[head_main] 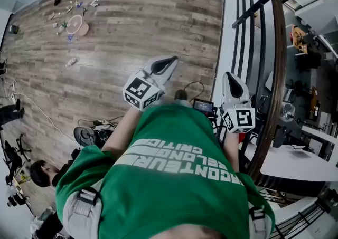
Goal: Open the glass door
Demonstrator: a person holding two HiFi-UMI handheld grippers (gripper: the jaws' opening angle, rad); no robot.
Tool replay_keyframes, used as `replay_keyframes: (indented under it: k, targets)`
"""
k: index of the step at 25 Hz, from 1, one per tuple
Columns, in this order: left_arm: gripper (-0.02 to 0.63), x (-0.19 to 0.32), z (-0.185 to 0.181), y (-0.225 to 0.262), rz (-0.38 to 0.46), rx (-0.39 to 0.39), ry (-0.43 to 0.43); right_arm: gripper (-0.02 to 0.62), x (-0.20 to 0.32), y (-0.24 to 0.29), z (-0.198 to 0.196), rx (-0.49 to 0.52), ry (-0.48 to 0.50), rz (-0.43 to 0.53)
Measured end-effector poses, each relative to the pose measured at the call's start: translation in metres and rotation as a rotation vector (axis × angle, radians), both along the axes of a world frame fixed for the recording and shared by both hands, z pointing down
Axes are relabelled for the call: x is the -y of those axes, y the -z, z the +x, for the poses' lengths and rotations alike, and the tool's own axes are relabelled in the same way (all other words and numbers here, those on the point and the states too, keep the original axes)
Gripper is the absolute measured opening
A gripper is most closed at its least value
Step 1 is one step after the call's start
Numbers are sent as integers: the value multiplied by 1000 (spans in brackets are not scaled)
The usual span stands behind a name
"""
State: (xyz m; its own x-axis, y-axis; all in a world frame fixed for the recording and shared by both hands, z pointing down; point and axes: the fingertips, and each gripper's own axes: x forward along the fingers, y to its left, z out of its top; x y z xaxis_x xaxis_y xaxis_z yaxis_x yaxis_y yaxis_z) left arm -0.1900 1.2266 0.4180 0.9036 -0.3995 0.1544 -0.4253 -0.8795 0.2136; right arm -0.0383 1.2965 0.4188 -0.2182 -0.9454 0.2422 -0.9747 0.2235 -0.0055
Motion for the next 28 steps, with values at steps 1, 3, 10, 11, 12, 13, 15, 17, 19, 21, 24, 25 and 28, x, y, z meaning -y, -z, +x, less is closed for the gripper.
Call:
replay_keyframes:
  k: [1,3,10,11,12,13,15,17,19,21,24,25,28]
  targets:
    - [11,0,1,0,-1,2,5,-8,2,0,2,1,3,0]
    - [11,0,2,0,-3,6,17,-8,4,-2,5,4,13,-2]
    - [11,2,5,-3,-28,13,75,-8,13,-9,17,26,51,-14]
    - [11,3,6,-4,-33,16,84,-8,15,-9,20,35,53,-16]
    - [11,4,6,-5,-36,24,93,-8,16,-10,24,47,54,-18]
    - [11,4,7,-6,-37,35,101,-8,16,-10,28,58,54,-22]
    - [11,4,10,-9,-40,53,119,-8,15,-13,38,71,58,-34]
    - [11,4,14,-13,-46,61,136,-8,15,-19,47,74,68,-50]
    - [11,3,18,-15,-52,63,152,-8,16,-25,55,72,76,-66]
    - [11,2,20,-16,-55,66,163,-8,19,-28,62,71,77,-73]
    - [10,4,21,-18,-61,77,173,-8,26,-29,68,76,78,-73]
    - [11,6,20,-19,-63,81,177,-8,30,-30,69,74,82,-74]
    - [11,18,16,-19,-61,85,192,-8,43,-33,70,65,92,-79]
